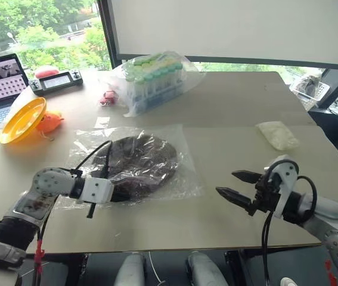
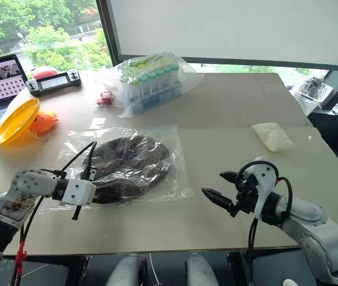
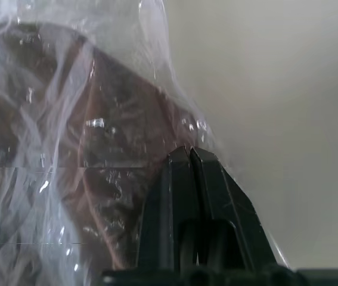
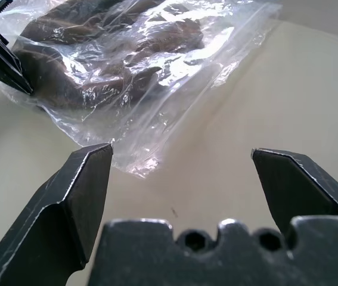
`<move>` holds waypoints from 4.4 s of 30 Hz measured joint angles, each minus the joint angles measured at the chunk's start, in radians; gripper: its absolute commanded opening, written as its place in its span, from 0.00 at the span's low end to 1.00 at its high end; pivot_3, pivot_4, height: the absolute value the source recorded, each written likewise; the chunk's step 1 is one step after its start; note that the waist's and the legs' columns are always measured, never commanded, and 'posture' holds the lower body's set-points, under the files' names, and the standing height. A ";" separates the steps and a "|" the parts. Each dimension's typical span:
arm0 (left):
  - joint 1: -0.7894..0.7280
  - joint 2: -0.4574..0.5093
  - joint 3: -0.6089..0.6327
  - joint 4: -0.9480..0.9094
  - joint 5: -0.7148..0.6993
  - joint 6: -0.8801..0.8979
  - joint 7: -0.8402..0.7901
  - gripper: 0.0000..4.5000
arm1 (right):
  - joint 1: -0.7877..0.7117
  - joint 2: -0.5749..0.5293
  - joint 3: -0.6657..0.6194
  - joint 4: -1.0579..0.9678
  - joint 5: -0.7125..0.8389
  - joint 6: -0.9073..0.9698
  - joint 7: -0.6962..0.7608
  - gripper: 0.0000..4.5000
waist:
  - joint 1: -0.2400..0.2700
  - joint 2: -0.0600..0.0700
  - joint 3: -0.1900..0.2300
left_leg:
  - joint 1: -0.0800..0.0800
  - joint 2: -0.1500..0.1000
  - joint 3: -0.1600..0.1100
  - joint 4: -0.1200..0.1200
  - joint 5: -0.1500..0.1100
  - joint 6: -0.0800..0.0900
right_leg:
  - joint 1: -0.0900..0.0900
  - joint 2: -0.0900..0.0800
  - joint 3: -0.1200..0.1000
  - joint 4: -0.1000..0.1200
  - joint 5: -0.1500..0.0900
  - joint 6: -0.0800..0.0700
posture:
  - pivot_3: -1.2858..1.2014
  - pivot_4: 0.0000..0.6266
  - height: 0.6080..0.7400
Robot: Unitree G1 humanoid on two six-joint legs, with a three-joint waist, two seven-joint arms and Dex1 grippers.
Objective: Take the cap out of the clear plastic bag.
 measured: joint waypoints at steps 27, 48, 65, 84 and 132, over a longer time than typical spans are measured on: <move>-0.096 0.092 0.222 0.105 -0.241 0.729 -0.019 0.72 | -0.067 0.000 0.045 0.077 -0.076 -0.022 0.064 1.00 | -0.004 0.000 0.001 | -0.007 0.001 -0.002 0.003 0.000 0.000 | -0.005 0.000 -0.005 0.004 -0.001 -0.002 | 0.52 0.24 1.00; -0.117 0.033 0.486 0.296 -0.336 1.035 0.150 0.72 | -0.075 0.009 0.076 0.090 -0.102 -0.022 0.078 1.00 | 0.001 -0.001 0.002 | -0.007 0.001 -0.003 0.004 0.000 0.000 | -0.006 0.000 -0.007 0.007 -0.001 -0.002 | 0.52 0.24 1.00; -0.121 -0.010 0.543 0.456 -0.319 1.062 0.299 0.72 | -0.055 0.008 0.072 0.078 -0.101 -0.022 0.074 1.00 | 0.000 -0.004 0.003 | -0.007 0.000 -0.003 0.004 0.000 0.000 | -0.006 -0.001 -0.007 0.007 0.001 -0.006 | 0.52 0.24 1.00; -0.117 -0.142 0.541 0.383 -0.382 1.187 0.245 0.72 | -0.050 0.011 0.070 0.033 -0.098 -0.079 0.103 1.00 | 0.001 -0.004 0.003 | -0.006 0.000 -0.004 0.005 0.000 0.000 | -0.005 -0.001 -0.007 0.007 0.001 -0.006 | 0.52 0.24 1.00; -0.905 -0.370 0.019 1.166 0.407 0.342 0.577 0.63 | -0.035 0.089 0.156 -0.047 -0.117 -0.154 -0.023 1.00 | 0.018 -0.008 0.005 | -0.021 -0.002 -0.008 0.013 -0.001 0.001 | -0.014 -0.001 -0.010 0.009 0.004 -0.004 | 0.52 0.24 1.00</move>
